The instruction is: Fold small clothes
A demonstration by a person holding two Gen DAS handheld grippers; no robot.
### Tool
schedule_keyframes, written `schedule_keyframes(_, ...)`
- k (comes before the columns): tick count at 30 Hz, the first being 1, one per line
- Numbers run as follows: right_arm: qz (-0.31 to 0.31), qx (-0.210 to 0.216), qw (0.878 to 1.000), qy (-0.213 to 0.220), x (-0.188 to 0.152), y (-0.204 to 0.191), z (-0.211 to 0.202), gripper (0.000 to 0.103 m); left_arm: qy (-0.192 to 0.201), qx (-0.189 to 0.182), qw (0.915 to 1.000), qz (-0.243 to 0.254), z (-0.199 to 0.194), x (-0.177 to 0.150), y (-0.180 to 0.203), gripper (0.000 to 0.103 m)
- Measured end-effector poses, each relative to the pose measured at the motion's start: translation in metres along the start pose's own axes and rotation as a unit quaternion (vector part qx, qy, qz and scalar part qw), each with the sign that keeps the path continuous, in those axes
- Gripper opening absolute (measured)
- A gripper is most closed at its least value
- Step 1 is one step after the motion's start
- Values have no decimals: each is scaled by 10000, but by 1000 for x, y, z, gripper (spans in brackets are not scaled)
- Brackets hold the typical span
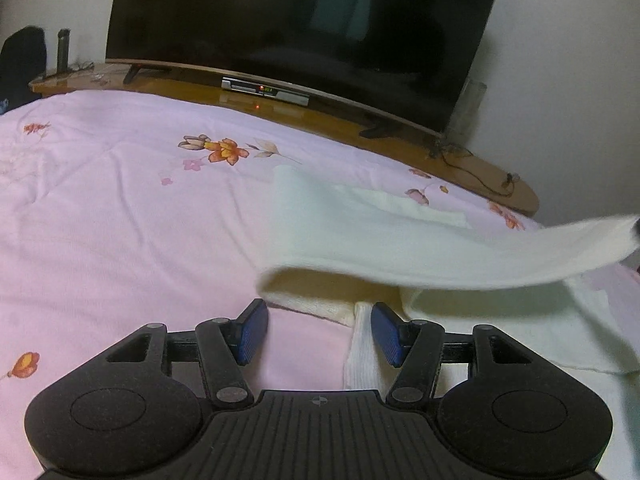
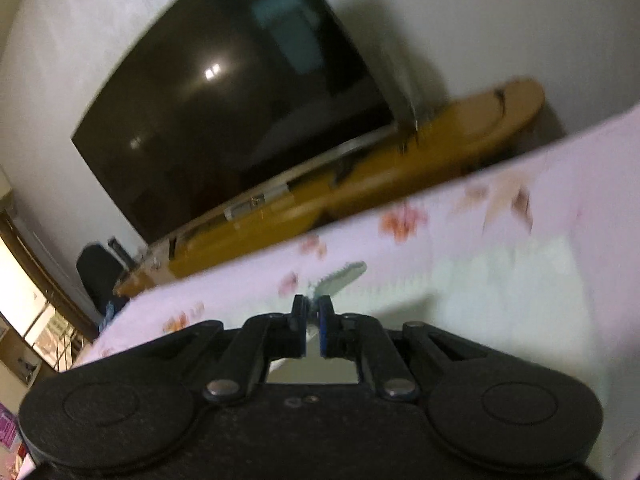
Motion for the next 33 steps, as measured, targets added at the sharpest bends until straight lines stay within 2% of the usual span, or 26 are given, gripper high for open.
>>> schedule_keyframes(5, -24, -324, 9989, 337, 19, 24, -38, 7, -83, 13, 9999, 127, -1, 1, 1, 56)
schedule_keyframes(6, -22, -400, 9986, 356, 18, 30, -43, 7, -97, 40, 9999, 116, -1, 1, -1, 50)
schedule_keyframes(10, 59, -625, 9979, 187, 10, 52, -50, 7, -165, 16, 9998, 89, -2, 4, -4, 46)
schedule_keyframes(12, -68, -523, 9984, 190, 13, 41, -50, 7, -177, 141, 9995, 224, 0, 3, -1, 46)
schedule_keyframes(14, -286, -406, 9984, 256, 23, 20, -47, 7, -170, 111, 9997, 108, 0, 6, -1, 46)
schedule_keyframes(15, -371, -294, 9985, 292, 29, 8, -45, 7, -136, 29, 9999, -43, -2, 9, -4, 45)
schedule_keyframes(16, -463, -237, 9981, 341, 33, -2, -45, 7, -42, -109, 9997, -225, -5, 12, -7, 36)
schedule_keyframes(18, -623, -126, 9970, 431, 45, -20, -48, 7, 326, -429, 9973, -503, -17, 19, -14, 35)
schedule_keyframes(19, -726, -66, 9960, 515, 51, -30, -53, 7, 398, -437, 9968, -545, -18, 20, -17, 35)
schedule_keyframes(22, -1099, 80, 9896, 922, 65, -50, -77, 5, 41, -476, 9962, -732, -3, 10, -27, 35)
schedule_keyframes(23, -1110, 92, 9886, 1018, 66, -49, -84, 5, 61, -587, 9953, -763, -3, 7, -28, 35)
schedule_keyframes(25, -1120, -357, 9884, 962, 58, -24, -80, 5, 150, -893, 9928, -788, -9, 3, -25, 35)
schedule_keyframes(26, -919, -517, 9912, 801, 53, -5, -71, 5, 122, -975, 9922, -761, -8, 0, -22, 35)
schedule_keyframes(27, -549, -573, 9955, 510, 46, 17, -61, 4, 46, -946, 9932, -683, -6, -2, -18, 35)
schedule_keyframes(29, -333, -631, 9971, 257, 36, 35, -50, 4, 64, -884, 9943, -586, -5, -4, -12, 35)
schedule_keyframes(30, -300, -653, 9973, 123, 31, 39, -44, 7, 55, -917, 9940, -597, -4, -4, -10, 36)
schedule_keyframes(31, -140, -620, 9979, -105, 23, 43, -36, 19, 44, -908, 9940, -611, -3, -3, -8, 36)
schedule_keyframes(32, 4, -597, 9977, -325, 13, 46, -28, 41, 33, -880, 9943, -604, -3, -3, -8, 36)
schedule_keyframes(33, 121, -600, 9971, -452, 2, 50, -21, 50, 28, -877, 9944, -593, -3, -3, -7, 36)
Point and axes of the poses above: each gripper's, at about its wrist camera, not at the fingertips, and z roughly the way its jaws point, y to its right, x to its top, the point moved 9 cm from there along z, roughly the way its jaws point, and after that the axes turned 11 degrees about -y, right-handed, at the moved point
